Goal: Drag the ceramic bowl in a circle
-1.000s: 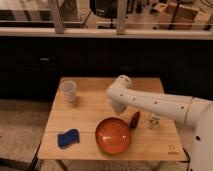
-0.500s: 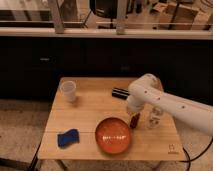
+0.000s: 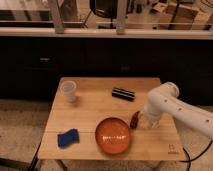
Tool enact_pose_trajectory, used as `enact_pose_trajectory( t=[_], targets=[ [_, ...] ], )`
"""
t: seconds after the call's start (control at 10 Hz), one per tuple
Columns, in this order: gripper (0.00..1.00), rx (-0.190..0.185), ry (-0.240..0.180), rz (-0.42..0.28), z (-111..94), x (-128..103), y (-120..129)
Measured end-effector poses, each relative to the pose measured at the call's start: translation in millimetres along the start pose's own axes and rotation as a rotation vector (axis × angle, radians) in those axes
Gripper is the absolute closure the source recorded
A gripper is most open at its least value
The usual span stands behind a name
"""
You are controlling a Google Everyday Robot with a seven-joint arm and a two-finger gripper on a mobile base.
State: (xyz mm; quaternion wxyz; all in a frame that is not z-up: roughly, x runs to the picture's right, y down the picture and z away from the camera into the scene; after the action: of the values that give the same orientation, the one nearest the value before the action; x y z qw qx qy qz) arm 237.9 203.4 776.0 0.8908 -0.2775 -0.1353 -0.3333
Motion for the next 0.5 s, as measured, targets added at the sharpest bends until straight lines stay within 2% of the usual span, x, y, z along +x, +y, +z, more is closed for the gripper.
enact_pose_trajectory(
  t=[0.3, 0.4, 0.5],
  targets=[
    [0.2, 0.06, -0.059, -0.05, 13, -32, 1],
    [0.2, 0.091, -0.096, -0.074, 17, -47, -3],
    [0.2, 0.147, -0.163, -0.123, 19, -69, -11]
  ],
)
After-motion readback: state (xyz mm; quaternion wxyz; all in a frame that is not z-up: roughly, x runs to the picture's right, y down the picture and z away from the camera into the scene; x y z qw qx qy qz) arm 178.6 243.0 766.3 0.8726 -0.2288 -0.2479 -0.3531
